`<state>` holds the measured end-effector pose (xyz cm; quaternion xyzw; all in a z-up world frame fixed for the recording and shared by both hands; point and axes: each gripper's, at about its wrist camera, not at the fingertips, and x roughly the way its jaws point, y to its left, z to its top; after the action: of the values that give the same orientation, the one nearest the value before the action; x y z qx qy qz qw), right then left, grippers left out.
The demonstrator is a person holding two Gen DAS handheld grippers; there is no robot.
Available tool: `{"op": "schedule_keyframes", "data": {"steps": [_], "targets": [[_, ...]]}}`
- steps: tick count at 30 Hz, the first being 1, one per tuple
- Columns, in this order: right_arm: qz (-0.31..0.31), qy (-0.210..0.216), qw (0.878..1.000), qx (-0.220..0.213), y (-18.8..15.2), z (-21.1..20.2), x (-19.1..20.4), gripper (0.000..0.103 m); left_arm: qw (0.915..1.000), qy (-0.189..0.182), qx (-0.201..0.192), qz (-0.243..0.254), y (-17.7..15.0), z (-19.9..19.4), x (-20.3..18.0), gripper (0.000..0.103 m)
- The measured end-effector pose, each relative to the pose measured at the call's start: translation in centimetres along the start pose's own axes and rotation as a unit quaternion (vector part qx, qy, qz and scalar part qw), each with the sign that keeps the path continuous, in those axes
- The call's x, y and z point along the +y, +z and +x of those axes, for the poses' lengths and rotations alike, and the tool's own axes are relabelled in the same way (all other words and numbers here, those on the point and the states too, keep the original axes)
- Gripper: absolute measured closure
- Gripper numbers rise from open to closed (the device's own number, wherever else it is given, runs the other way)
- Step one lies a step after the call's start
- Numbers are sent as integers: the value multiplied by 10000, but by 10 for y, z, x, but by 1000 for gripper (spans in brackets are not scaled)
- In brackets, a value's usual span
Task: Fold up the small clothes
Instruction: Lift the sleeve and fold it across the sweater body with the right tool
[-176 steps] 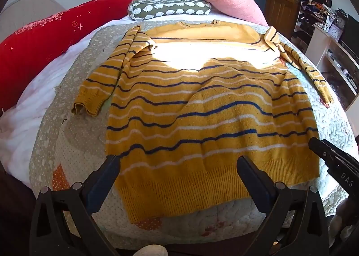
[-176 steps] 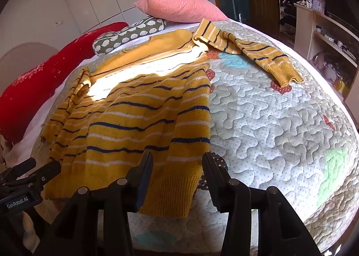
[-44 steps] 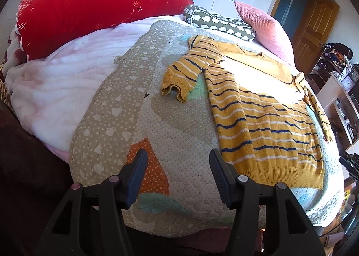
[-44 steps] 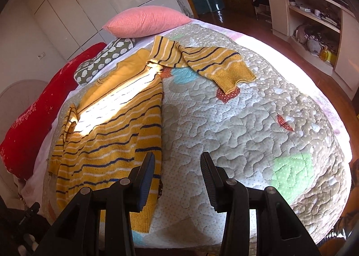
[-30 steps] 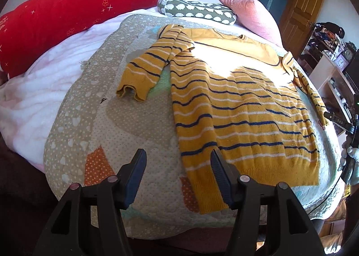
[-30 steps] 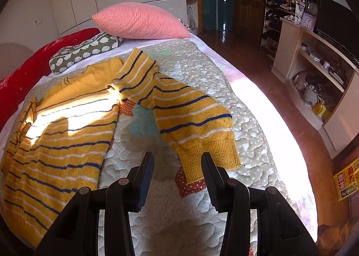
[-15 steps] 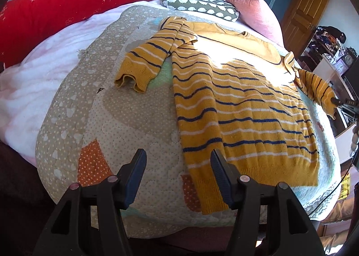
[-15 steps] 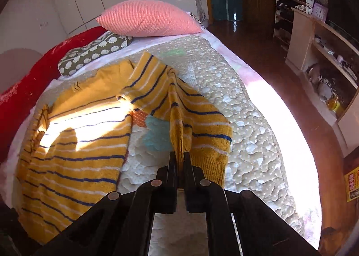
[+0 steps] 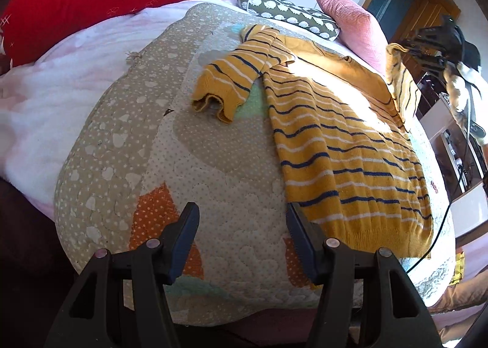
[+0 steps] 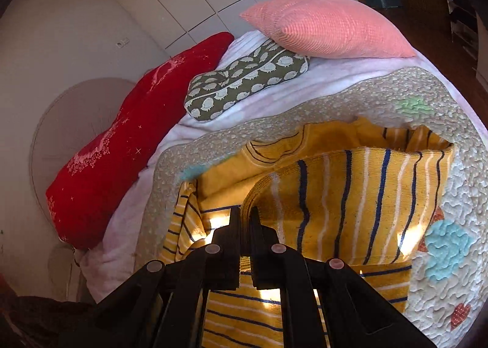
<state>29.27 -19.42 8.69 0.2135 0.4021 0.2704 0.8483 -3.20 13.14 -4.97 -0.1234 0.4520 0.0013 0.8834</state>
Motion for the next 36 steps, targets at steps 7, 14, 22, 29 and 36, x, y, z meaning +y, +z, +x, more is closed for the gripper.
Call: {"op": "schedule_keyframes", "data": {"steps": [7, 14, 22, 29, 36], "targets": [[-502, -163, 9958, 750, 3, 131, 51, 97, 9996, 91, 56, -269, 2, 6, 25, 45], [-377, 299, 9884, 1443, -16, 182, 57, 74, 9995, 97, 90, -277, 3, 10, 28, 45], [-347, -193, 9980, 490, 1, 63, -20, 68, 9997, -18, 136, -193, 4, 18, 16, 45], [342, -1654, 9856, 12, -6, -17, -149, 68, 9996, -105, 246, -81, 2, 27, -5, 44], [1052, -1418, 9843, 48, -19, 4, -204, 68, 9996, -69, 273, 64, -2, 19, -29, 44]]}}
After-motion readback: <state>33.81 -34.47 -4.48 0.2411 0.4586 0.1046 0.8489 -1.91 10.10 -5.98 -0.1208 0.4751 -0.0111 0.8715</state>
